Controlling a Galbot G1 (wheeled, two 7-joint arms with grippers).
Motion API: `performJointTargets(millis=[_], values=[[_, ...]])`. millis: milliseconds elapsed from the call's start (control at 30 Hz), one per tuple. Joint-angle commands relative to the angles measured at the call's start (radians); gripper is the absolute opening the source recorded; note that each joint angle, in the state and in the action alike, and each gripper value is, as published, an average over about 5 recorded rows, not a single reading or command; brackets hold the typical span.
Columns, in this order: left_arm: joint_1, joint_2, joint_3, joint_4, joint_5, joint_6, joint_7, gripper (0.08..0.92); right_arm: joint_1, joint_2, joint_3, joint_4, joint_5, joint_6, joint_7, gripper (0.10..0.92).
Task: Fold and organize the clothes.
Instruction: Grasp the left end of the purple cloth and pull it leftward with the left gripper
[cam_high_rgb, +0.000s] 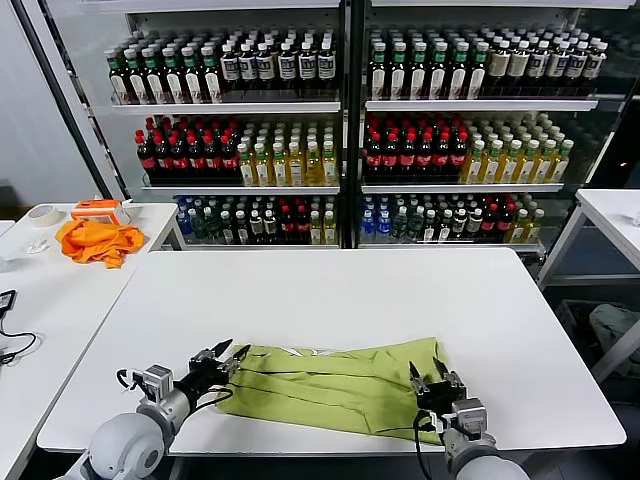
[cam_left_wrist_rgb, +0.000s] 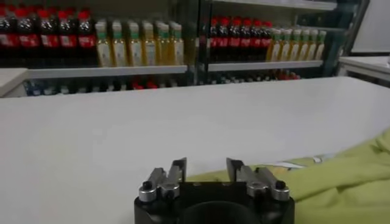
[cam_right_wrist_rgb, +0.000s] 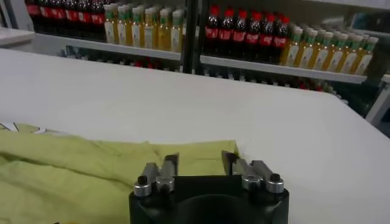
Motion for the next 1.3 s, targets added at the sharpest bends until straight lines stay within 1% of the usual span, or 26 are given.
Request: performJointTargets(millis=[33, 200, 300, 400, 533, 667, 833, 1067, 1300], values=[[0.050, -0.036, 0.021, -0.058, -0.013, 0.075, -0.206, 0.576, -0.066, 0.007, 0.066, 0.072, -0.032, 0.024, -0.019, 0.660], [0.070, -0.059, 0.034, -0.071, -0.020, 0.072, -0.255, 0.723, -0.082, 0.003, 0.109, 0.090, -0.031, 0.029, -0.020, 0.790], [0.068, -0.065, 0.043, -0.069, -0.028, 0.080, -0.281, 0.792, -0.084, 0.006, 0.115, 0.089, -0.032, 0.031, -0.020, 0.818], [0.060, -0.070, 0.043, -0.054, -0.029, 0.083, -0.285, 0.818, -0.085, 0.008, 0.114, 0.087, -0.034, 0.034, -0.019, 0.822], [0.052, -0.075, 0.042, -0.033, -0.035, 0.081, -0.279, 0.814, -0.086, 0.008, 0.113, 0.077, -0.040, 0.040, -0.019, 0.823], [0.056, -0.079, 0.049, -0.034, -0.036, 0.081, -0.277, 0.732, -0.087, 0.009, 0.112, 0.069, -0.044, 0.045, -0.019, 0.823], [0.063, -0.083, 0.061, -0.030, -0.035, 0.081, -0.272, 0.568, -0.086, 0.011, 0.110, 0.065, -0.047, 0.048, -0.019, 0.823], [0.069, -0.092, 0.070, -0.032, -0.031, 0.080, -0.264, 0.369, -0.082, 0.013, 0.106, 0.058, -0.049, 0.051, -0.019, 0.823], [0.053, -0.121, 0.067, -0.029, 0.003, 0.076, -0.245, 0.170, -0.079, 0.012, 0.103, 0.052, -0.050, 0.052, -0.020, 0.823]])
